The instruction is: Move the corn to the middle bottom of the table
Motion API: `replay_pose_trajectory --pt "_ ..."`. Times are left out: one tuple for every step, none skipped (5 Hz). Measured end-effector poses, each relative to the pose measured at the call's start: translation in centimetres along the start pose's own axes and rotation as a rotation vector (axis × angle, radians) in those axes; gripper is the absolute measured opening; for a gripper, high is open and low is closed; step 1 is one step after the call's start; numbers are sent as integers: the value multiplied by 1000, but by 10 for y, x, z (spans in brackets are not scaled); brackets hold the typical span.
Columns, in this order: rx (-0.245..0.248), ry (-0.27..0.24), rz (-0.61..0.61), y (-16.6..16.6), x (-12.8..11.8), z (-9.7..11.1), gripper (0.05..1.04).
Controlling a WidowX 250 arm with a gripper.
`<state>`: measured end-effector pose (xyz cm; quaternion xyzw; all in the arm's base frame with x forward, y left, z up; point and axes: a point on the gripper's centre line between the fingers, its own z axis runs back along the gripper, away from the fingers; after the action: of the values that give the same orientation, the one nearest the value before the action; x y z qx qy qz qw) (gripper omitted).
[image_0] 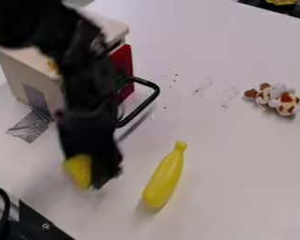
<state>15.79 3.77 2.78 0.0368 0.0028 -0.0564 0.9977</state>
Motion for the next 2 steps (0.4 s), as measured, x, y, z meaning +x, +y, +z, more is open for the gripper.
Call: replay_pose_trajectory --pt "-9 16 5 4 -13 -15 745" --pt "-47 36 17 5 -14 -29 821"
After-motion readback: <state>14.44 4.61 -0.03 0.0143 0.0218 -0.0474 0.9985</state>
